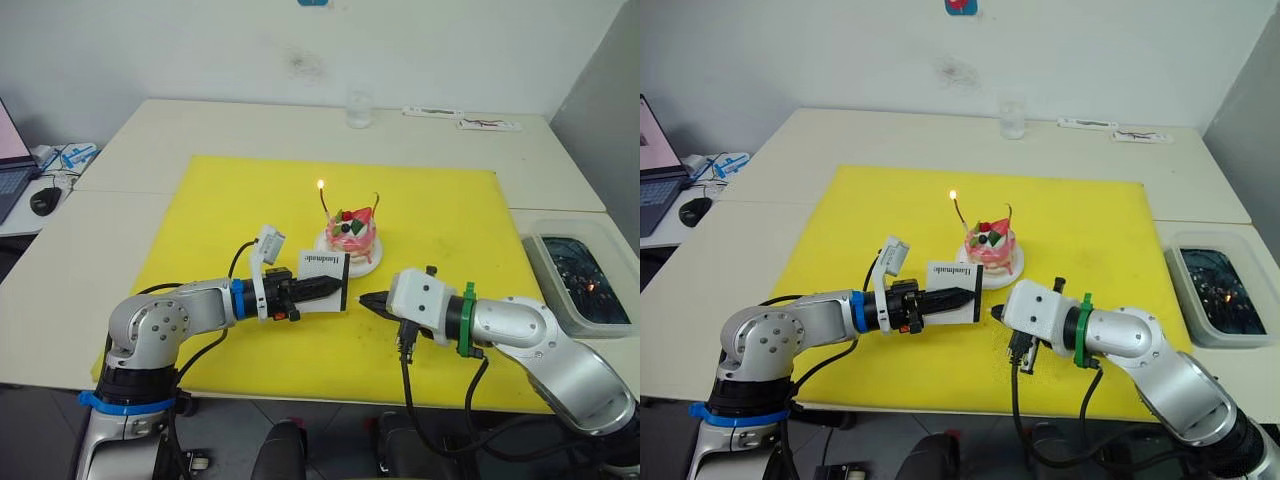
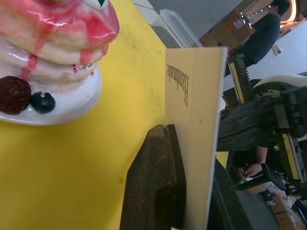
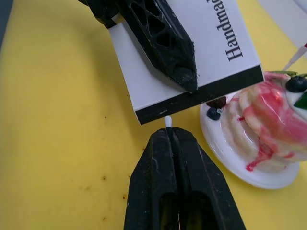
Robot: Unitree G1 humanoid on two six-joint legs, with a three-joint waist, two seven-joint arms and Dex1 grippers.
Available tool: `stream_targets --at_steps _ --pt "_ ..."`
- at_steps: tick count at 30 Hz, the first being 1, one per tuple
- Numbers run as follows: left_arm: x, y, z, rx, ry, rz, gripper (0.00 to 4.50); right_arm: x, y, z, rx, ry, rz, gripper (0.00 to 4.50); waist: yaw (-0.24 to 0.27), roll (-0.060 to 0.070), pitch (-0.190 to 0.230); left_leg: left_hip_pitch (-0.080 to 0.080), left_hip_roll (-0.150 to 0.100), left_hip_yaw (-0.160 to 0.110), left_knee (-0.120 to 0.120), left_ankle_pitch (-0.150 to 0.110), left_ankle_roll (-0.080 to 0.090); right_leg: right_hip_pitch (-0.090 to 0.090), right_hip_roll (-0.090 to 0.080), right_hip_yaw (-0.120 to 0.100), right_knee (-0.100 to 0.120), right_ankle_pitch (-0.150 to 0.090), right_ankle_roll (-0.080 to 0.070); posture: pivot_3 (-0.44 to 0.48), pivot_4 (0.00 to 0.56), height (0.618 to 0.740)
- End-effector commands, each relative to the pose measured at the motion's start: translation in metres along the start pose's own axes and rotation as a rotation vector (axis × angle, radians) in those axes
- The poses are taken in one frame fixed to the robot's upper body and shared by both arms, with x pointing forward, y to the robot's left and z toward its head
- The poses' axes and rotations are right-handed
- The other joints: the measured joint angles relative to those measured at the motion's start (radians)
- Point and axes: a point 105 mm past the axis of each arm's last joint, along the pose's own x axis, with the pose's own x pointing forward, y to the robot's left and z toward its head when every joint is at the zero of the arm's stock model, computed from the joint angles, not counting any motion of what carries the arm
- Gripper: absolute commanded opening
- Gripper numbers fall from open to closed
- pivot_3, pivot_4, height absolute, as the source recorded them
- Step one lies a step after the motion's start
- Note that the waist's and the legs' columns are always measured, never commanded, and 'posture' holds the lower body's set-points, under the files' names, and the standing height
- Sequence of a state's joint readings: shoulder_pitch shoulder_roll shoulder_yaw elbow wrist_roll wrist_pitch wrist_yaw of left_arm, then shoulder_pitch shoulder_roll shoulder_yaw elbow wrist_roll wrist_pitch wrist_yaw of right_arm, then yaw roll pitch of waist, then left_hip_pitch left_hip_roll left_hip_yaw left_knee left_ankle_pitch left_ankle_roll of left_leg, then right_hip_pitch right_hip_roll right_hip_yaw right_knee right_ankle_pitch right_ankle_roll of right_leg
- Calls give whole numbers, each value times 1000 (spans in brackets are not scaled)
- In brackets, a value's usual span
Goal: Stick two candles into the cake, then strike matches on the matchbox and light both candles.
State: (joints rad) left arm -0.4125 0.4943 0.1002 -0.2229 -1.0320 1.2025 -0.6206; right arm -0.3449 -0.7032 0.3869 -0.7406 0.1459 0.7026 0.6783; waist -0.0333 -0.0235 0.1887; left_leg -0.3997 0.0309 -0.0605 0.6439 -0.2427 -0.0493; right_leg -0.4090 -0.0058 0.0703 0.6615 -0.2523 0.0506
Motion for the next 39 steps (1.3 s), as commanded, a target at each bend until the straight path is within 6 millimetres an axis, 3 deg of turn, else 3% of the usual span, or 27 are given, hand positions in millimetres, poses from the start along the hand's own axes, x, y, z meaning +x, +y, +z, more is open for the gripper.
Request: stream_targets --at_steps 1,9,22,27,30,34,39 --pt "0 -8 8 21 -22 -33 0 3 -3 10 -59 -32 -10 38 0 0 0 0 0 0 0 0 0 0 0 0 0 0 0 0 150 740" --pt "-1 -9 8 23 -19 -35 0 11 -11 10 -78 -29 -41 38 0 0 0 0 0 0 0 0 0 0 0 0 0 0 0 0 150 740" --pt "4 -15 12 27 -46 -60 0 19 -2 3 -101 -11 13 38 0 0 0 0 0 0 0 0 0 0 0 0 0 0 0 0 150 740" --pt "-11 -13 52 165 -127 12 0 11 15 -5 -148 16 138 38 2 -1 1 0 0 -1 0 0 0 0 0 -1 1 0 0 0 150 740" --pt "-26 -10 62 218 -123 59 0 4 13 -3 -153 9 148 38 -3 -1 1 0 0 -1 0 0 0 0 0 -1 0 0 0 0 150 740" --pt "-33 -13 46 211 -63 58 0 0 1 0 -145 0 98 38 -9 -1 1 1 0 0 0 0 0 0 0 0 0 0 0 0 150 740" --pt "-33 -12 19 181 -5 59 0 -6 -32 4 -124 -3 -40 38 -6 -1 1 0 0 -1 0 0 0 0 0 -1 1 0 0 0 150 740"
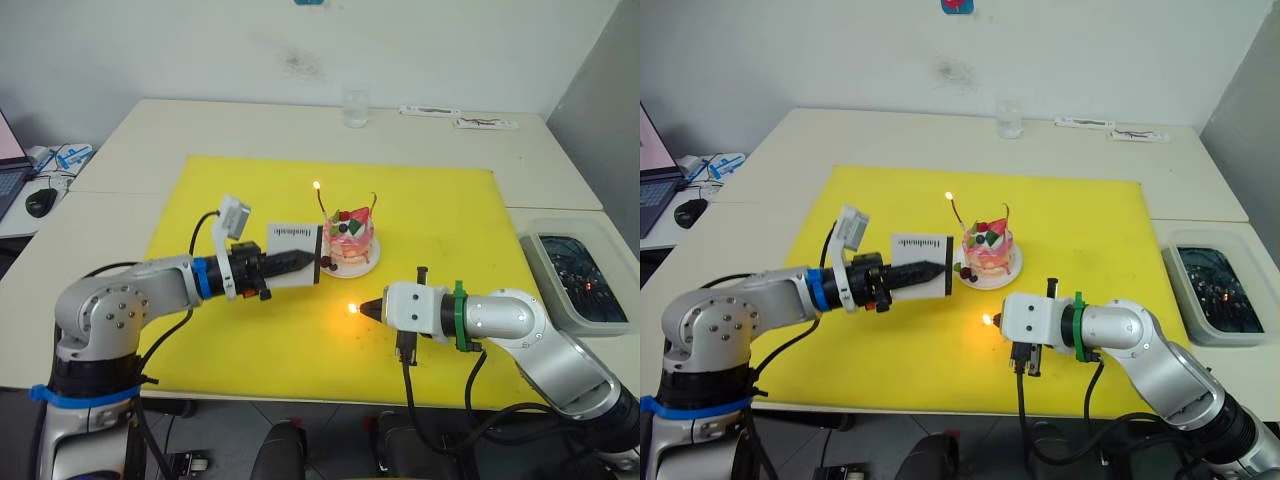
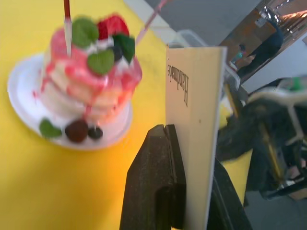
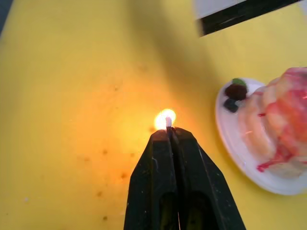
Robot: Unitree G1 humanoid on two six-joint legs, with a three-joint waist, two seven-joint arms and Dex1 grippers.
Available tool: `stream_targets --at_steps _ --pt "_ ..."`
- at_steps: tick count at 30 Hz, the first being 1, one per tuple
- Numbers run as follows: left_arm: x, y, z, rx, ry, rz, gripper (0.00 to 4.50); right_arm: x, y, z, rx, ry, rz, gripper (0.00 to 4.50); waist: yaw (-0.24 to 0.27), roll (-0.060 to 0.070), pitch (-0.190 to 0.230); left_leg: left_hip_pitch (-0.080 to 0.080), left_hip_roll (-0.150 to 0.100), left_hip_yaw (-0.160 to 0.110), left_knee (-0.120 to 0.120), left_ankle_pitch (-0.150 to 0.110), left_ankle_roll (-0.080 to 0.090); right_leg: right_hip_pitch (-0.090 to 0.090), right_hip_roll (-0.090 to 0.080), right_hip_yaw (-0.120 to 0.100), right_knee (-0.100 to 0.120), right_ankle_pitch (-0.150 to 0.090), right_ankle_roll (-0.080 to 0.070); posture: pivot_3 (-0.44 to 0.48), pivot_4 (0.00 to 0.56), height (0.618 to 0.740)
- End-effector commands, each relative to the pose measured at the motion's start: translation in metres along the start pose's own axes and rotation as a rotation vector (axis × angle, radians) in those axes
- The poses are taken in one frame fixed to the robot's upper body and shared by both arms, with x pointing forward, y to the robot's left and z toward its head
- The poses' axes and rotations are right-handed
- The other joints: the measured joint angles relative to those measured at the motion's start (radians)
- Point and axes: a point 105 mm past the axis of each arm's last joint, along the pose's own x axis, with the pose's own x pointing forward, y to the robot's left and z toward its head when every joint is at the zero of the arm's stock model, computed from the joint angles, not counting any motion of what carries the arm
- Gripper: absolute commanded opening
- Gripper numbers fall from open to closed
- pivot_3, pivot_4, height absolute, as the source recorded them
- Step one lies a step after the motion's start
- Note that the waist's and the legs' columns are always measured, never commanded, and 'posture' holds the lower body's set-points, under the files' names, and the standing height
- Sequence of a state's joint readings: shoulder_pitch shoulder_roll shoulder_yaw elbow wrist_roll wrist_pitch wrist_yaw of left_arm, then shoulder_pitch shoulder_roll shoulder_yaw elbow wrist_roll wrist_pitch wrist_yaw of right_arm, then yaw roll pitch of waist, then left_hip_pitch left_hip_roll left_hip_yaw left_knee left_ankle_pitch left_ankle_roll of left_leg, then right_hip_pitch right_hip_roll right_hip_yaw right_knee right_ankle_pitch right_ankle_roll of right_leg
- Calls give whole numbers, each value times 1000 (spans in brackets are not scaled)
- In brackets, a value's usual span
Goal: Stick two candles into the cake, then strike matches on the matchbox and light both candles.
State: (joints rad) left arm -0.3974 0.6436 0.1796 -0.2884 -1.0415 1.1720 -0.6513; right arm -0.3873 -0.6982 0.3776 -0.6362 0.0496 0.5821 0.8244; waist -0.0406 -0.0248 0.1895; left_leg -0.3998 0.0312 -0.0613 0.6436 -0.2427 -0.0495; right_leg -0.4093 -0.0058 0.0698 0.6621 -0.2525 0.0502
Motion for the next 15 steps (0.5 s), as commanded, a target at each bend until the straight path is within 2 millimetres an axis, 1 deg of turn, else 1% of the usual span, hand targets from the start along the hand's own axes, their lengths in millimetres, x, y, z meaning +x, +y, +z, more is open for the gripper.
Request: stream_targets --at_steps 1,5,9,10,15 --pt "2 -12 -5 34 14 -40 0 -12 -31 7 -27 -6 -128 38 2 0 0 0 0 0 0 0 0 0 0 0 0 0 0 0 150 740" --pt "6 -14 -17 14 28 -52 0 -20 -62 8 -47 8 -239 38 5 0 0 0 0 0 1 0 0 0 0 0 0 -2 -4 0 150 740" --pt "12 -18 -24 7 43 -77 0 -27 -90 15 -79 7 -347 38 7 0 0 0 0 1 1 0 0 0 0 0 0 -1 -3 0 150 740" --pt "13 -19 -24 6 43 -81 0 -28 -95 16 -82 7 -367 38 7 0 0 0 0 1 1 0 0 0 0 0 0 0 0 0 150 740" --pt "15 -19 -23 7 42 -88 0 -30 -109 19 -94 0 -430 38 7 0 0 0 0 1 -1 0 0 0 0 0 0 0 -1 0 150 740"
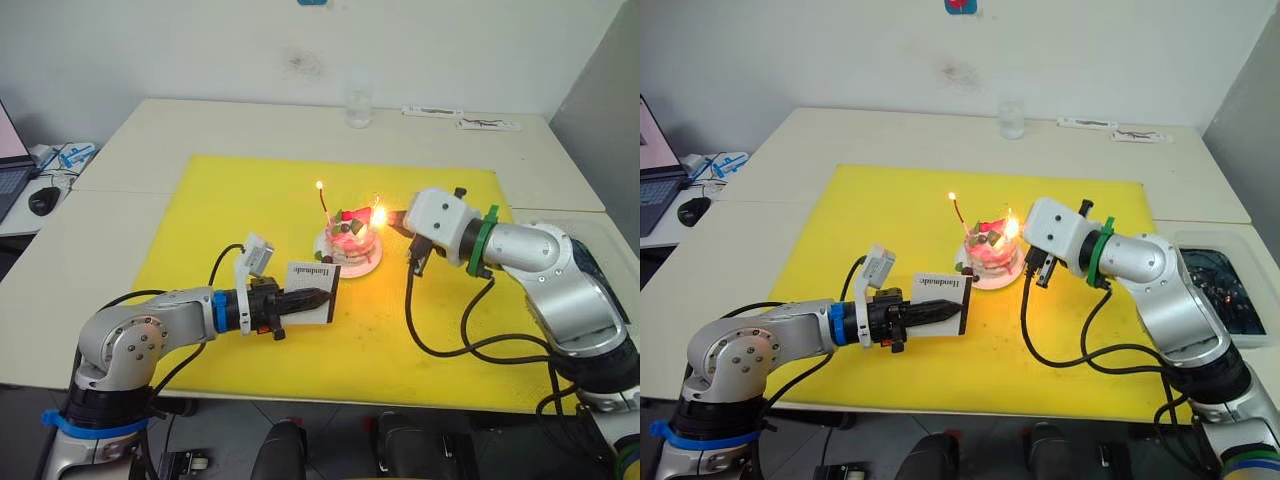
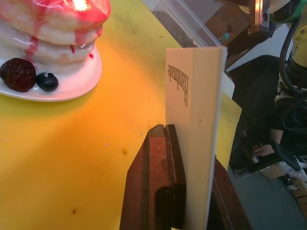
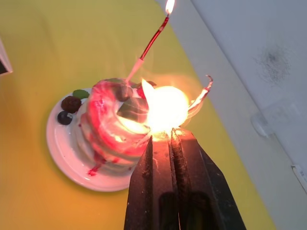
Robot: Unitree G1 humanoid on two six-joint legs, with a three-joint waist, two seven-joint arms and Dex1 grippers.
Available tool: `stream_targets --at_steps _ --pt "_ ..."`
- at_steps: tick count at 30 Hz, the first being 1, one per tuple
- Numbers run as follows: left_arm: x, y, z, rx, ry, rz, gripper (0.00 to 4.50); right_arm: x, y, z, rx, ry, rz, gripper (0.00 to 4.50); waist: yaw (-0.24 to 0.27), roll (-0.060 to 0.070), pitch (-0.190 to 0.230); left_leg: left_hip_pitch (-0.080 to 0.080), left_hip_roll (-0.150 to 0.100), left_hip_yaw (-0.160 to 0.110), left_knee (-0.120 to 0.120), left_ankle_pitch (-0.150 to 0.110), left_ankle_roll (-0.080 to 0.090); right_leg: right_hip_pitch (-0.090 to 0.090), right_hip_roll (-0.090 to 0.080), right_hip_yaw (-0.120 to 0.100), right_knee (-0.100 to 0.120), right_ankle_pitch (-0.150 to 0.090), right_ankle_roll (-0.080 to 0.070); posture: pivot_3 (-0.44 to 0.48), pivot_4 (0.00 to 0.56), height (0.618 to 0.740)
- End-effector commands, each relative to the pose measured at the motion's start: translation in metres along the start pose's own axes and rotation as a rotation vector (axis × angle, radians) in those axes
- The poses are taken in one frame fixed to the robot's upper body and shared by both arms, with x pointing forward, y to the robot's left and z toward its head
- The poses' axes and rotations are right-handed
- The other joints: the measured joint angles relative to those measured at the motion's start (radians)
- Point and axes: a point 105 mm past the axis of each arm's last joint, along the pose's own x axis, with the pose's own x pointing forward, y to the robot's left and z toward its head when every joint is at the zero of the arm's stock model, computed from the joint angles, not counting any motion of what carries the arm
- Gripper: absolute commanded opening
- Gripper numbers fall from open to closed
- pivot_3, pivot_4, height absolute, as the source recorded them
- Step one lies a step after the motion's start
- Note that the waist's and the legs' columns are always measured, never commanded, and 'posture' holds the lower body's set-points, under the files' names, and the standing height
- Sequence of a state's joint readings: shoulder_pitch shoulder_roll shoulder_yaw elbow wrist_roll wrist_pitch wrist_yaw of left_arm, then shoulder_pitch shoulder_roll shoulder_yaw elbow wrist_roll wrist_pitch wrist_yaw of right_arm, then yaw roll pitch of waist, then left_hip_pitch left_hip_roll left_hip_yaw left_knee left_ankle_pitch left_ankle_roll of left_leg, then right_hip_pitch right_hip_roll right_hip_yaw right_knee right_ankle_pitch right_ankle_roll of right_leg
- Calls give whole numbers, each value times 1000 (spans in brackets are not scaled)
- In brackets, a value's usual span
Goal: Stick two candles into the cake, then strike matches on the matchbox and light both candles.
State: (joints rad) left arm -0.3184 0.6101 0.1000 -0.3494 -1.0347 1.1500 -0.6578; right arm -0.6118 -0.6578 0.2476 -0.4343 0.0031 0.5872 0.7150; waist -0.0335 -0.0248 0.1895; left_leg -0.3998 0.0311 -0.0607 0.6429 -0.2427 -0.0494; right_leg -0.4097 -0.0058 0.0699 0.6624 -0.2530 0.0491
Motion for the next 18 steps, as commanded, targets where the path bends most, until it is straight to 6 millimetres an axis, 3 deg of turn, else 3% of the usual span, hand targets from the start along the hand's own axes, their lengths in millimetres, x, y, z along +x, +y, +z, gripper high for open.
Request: stream_targets --at_steps 1,18 --pt "2 -6 6 41 -17 -24 0 -5 -19 13 -43 -40 -86 38 0 0 0 0 0 0 0 0 0 0 0 0 0 0 0 0 150 740" --pt "4 -8 7 42 -20 -37 0 -2 -22 22 -26 -71 -108 38 0 0 0 0 0 0 0 0 0 0 0 0 0 0 0 0 150 740"
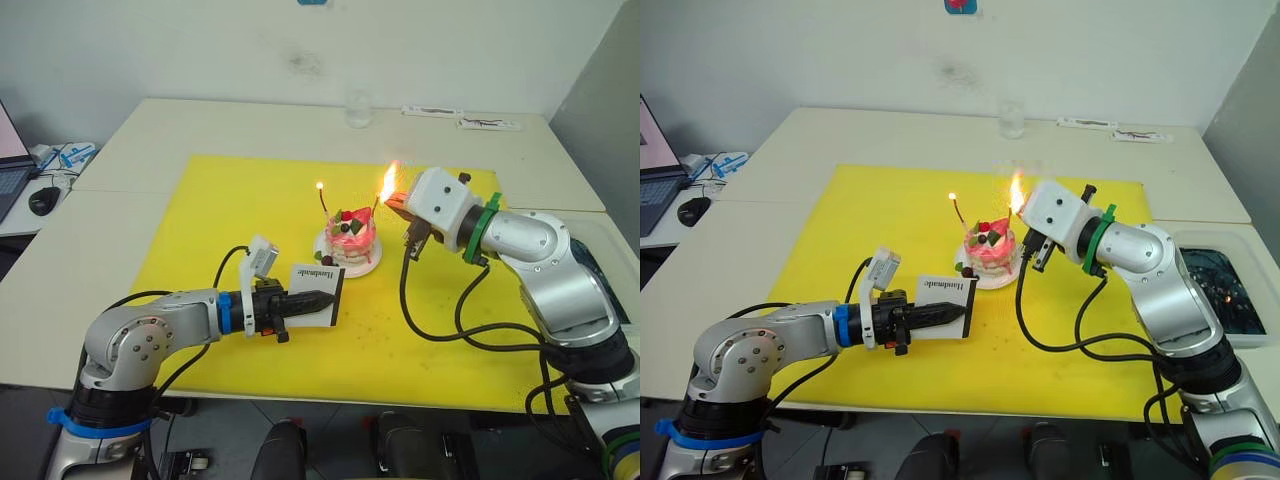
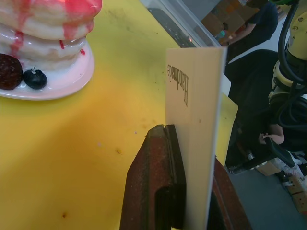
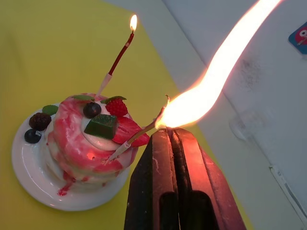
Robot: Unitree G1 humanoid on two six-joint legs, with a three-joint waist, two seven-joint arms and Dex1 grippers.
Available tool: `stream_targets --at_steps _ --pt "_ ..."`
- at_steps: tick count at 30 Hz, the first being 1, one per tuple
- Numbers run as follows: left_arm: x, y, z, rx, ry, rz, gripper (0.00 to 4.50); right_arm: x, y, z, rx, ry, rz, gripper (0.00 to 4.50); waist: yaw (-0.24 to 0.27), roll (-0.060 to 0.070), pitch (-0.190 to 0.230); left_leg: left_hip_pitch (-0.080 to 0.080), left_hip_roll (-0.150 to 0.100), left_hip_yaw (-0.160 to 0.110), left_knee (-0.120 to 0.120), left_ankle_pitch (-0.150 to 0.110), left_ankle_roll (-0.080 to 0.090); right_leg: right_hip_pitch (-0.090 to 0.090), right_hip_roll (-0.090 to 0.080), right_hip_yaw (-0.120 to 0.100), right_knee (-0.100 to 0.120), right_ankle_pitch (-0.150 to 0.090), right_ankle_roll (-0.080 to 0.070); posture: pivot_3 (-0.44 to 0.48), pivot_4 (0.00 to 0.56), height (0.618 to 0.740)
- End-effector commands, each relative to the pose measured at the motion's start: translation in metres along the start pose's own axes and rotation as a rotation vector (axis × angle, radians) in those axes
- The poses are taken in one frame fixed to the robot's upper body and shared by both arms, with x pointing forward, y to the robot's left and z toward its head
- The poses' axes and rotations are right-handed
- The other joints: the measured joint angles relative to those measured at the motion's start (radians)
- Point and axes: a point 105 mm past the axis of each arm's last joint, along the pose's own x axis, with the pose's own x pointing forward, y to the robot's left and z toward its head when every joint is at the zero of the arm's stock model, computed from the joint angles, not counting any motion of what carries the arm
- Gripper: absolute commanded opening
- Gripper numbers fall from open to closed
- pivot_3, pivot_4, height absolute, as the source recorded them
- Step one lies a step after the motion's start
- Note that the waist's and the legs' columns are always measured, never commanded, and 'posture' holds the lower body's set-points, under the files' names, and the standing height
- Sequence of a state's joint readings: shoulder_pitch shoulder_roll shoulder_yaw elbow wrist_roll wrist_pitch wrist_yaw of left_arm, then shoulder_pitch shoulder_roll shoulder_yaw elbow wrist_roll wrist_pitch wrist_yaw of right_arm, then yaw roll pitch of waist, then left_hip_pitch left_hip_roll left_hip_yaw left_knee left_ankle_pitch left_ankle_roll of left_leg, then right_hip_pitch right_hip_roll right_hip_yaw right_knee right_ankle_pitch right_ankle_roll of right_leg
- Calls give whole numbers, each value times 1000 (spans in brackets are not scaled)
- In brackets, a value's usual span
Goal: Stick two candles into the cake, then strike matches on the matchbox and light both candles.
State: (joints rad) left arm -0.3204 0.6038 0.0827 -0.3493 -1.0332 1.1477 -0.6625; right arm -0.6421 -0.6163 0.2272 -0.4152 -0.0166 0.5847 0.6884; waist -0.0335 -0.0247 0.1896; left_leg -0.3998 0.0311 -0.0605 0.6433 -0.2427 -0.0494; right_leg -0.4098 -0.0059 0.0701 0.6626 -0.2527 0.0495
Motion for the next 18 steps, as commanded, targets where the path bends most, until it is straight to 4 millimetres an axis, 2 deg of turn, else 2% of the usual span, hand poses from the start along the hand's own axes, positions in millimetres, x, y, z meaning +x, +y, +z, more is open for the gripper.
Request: stream_targets --at_steps 1,18 --pt "1 -6 9 45 -29 -21 0 -3 -10 14 -29 -43 -43 38 0 0 0 0 0 0 0 0 0 0 0 0 0 0 0 0 150 740" --pt "2 -6 10 48 -29 -26 0 -3 -8 14 -34 -44 -35 38 0 0 0 0 0 0 0 0 0 0 0 0 0 0 0 0 150 740"
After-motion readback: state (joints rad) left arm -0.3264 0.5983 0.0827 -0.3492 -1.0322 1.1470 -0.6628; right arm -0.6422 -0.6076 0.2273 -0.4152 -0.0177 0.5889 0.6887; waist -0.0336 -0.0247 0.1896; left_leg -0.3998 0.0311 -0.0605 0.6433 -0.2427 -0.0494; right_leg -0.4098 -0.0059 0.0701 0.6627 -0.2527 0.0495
